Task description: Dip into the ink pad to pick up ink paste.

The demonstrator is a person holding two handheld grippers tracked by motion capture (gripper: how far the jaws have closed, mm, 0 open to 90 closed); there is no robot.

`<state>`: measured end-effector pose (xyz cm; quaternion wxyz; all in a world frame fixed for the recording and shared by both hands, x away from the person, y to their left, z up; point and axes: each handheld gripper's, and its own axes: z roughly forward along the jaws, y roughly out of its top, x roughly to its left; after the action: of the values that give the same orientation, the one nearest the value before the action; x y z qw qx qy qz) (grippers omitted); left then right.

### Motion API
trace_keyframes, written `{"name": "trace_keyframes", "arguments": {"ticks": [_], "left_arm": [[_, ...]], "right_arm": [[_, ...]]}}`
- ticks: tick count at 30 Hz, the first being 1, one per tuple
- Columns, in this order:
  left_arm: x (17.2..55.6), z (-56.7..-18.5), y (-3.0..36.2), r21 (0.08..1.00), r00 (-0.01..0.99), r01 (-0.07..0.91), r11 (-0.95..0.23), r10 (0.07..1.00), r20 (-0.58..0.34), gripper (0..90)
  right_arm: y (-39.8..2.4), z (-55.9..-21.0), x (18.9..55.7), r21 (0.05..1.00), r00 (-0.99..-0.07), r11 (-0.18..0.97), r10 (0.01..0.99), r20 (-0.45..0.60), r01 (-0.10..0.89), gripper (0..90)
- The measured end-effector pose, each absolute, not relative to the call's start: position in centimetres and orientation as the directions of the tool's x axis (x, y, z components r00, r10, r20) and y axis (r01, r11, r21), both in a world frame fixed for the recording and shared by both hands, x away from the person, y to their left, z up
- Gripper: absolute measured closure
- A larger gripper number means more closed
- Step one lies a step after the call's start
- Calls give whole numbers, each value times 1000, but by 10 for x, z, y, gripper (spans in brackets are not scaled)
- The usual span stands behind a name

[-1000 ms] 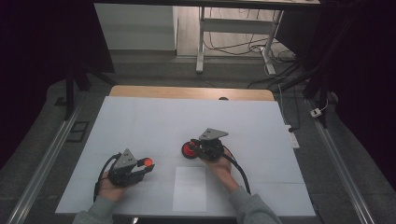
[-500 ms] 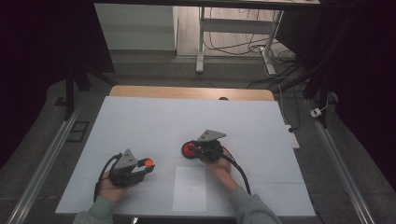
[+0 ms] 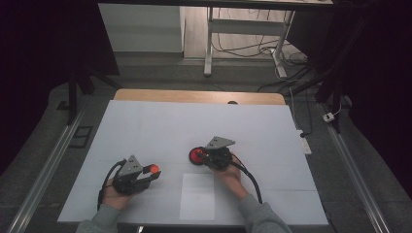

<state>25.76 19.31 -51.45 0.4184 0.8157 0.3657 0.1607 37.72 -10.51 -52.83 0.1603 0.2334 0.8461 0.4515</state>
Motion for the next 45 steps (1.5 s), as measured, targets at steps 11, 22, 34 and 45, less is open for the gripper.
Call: {"name": "trace_keyframes", "arguments": {"ticks": [11,22,34,45], "left_arm": [[258,-514,193,801,682,461,-382,730,-45,649],[259,-514,194,803,681,461,-377,731,-47,649],[259,-515,194,801,681,463,-379,731,-47,649],[260,-515,195,802,680,465,-375,732,-52,648]], "right_arm": [[-106,-530,376,845,-837,480,542,-73,237,731],[-113,-513,377,889,-836,390,548,-15,239,728],[-114,-518,381,876,-830,407,557,-12,260,728],[-107,-525,383,865,-837,432,546,-25,256,727]]}}
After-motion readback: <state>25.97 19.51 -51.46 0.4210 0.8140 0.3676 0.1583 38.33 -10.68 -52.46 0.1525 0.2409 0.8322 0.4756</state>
